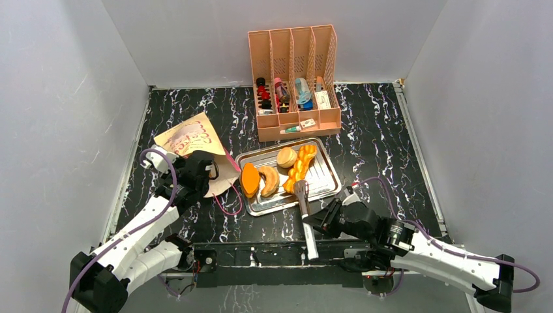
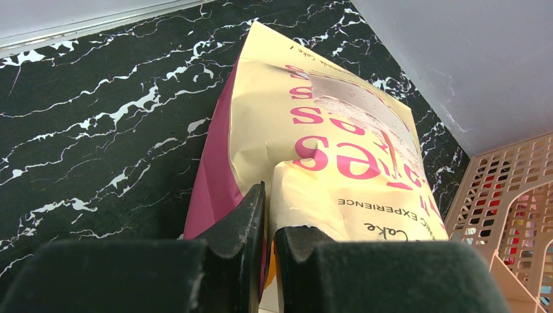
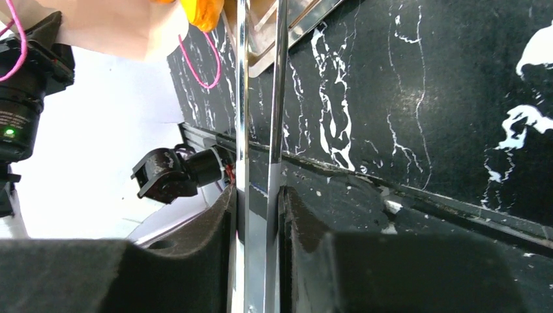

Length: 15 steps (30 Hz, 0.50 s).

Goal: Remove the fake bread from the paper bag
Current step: Place the fake bread in the container.

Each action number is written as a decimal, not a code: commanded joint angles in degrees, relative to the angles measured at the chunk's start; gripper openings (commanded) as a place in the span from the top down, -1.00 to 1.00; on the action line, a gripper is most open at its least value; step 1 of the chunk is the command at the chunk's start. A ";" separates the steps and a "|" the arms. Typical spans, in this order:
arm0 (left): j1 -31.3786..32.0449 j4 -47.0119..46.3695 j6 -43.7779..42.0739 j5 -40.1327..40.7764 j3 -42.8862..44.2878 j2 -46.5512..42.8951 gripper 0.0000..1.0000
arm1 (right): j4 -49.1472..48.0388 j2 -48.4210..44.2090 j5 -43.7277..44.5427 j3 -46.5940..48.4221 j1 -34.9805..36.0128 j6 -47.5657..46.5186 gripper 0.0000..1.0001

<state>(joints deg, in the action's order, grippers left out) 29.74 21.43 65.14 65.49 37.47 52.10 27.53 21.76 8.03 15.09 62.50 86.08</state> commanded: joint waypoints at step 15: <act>-0.21 1.66 0.56 -0.06 0.86 -0.17 0.85 | 6.51 -13.99 -0.38 -0.59 -0.01 3.65 0.23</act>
<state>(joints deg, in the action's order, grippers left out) 29.74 21.56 65.19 65.41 37.47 52.10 33.98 9.93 7.27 13.28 62.50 88.53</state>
